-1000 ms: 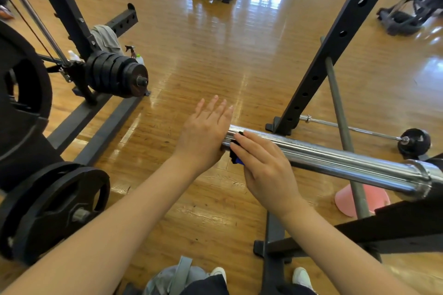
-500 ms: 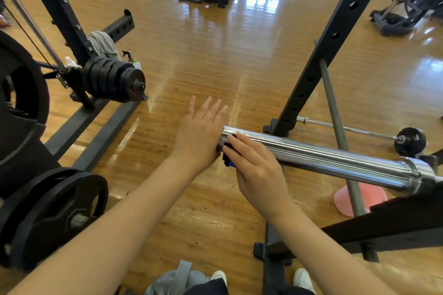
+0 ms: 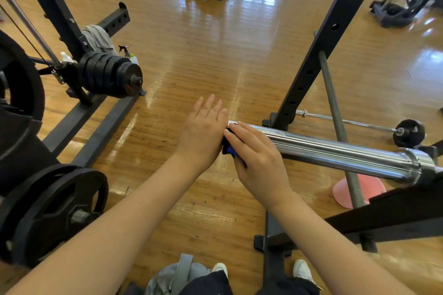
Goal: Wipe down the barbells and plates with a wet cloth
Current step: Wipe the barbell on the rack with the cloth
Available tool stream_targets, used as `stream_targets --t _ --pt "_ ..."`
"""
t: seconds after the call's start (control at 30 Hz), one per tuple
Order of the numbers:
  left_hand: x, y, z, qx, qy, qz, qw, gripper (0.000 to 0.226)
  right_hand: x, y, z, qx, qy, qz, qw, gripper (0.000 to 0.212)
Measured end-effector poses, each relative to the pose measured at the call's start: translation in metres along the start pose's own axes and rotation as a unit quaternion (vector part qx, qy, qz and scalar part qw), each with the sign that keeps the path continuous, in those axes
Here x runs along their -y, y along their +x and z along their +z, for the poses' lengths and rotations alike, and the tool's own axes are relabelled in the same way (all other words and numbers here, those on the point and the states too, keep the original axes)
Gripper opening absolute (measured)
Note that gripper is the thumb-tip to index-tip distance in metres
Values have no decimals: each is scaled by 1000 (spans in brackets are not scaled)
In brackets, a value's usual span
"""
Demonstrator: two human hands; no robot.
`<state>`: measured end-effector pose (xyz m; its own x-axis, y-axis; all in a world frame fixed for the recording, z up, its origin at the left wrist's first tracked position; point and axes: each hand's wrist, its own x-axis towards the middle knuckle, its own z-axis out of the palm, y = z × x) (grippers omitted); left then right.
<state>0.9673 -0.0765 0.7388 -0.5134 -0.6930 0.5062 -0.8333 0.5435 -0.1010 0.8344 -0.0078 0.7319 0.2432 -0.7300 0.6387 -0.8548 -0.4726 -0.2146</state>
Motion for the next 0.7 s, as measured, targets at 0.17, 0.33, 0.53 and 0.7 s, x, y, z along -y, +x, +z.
stream_targets --t 0.17,0.33,0.53,0.7 --pt "3 -5 -7 25 1 -3 1000 69 -13 -14 -7 -9 -23 -21 999 32" --pt "13 -15 1 -23 40 -19 999 62 -2 -8 -7 -30 -16 12 999 34" --pt "15 -10 7 -47 5 -14 999 24 5 0 9 19 -4 -30 999 34" --pt "15 0 -3 55 -23 -28 998 60 -9 -9 0 -19 -32 -23 999 32"
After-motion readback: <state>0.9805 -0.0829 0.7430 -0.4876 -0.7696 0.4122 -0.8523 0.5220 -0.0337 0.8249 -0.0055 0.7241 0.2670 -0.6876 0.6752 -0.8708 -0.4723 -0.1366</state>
